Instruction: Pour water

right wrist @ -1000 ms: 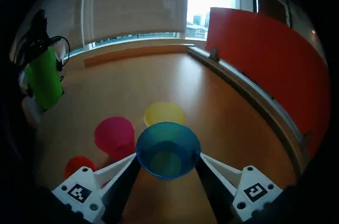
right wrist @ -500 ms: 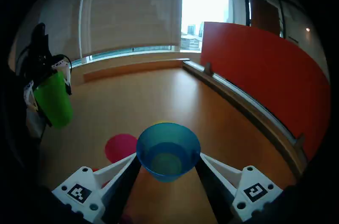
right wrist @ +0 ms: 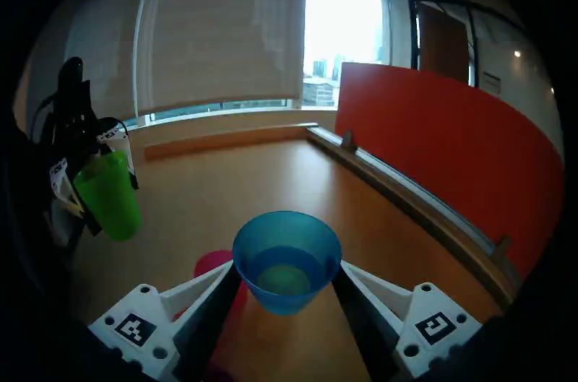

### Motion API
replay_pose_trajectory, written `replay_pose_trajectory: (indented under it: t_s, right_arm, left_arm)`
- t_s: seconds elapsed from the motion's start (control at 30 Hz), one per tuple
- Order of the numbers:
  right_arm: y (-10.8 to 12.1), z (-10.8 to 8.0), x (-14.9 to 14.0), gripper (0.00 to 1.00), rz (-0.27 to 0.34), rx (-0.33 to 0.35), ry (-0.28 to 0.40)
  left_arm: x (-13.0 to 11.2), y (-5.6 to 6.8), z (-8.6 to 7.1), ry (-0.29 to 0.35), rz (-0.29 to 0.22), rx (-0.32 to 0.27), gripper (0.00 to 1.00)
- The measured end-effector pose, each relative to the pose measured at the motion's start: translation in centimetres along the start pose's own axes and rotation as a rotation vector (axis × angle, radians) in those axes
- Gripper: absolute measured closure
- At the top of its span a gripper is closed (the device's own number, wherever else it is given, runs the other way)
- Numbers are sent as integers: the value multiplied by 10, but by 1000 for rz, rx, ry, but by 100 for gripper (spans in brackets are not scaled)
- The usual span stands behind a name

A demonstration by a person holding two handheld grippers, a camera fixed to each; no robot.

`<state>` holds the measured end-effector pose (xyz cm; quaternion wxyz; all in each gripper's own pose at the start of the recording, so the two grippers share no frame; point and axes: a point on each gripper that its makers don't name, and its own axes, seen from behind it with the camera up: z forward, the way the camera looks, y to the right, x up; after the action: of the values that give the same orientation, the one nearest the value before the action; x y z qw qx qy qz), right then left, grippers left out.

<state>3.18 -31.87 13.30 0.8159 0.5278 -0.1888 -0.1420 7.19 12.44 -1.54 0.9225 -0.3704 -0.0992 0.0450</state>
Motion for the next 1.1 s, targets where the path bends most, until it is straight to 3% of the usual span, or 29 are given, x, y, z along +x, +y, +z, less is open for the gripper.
replay_pose_trajectory:
  t_s: [0.47,1.1]
  right_arm:
    - [-6,-21,29,12,16,-37,102]
    - [-17,-38,38,12,17,-49,133]
  left_arm:
    - [11,4,-2,36,-7,4,18]
    - [35,11,-3,122,-22,18,17]
